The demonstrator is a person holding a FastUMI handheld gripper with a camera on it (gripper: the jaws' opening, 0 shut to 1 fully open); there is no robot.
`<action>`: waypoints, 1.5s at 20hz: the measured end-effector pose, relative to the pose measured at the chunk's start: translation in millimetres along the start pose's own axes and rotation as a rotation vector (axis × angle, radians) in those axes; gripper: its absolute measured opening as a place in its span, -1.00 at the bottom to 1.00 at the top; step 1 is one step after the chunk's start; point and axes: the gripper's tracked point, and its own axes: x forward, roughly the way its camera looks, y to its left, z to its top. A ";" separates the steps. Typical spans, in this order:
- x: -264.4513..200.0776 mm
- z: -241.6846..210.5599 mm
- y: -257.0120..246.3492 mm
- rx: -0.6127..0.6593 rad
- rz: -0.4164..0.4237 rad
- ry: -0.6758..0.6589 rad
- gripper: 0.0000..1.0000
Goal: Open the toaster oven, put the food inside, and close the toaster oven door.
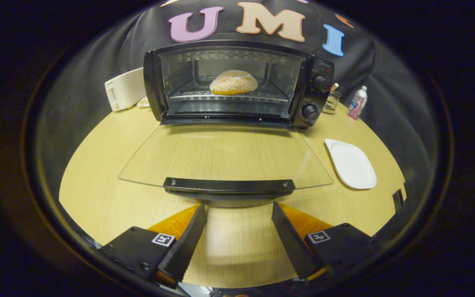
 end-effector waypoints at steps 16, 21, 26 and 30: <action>-34.2 125.2 -0.8 0.059 0.011 -0.232 1.00; -28.6 166.6 -0.4 0.094 0.017 -0.285 1.00; -29.3 197.2 -2.8 0.117 0.022 -0.339 1.00; -40.8 214.9 -12.6 0.107 0.016 -0.373 1.00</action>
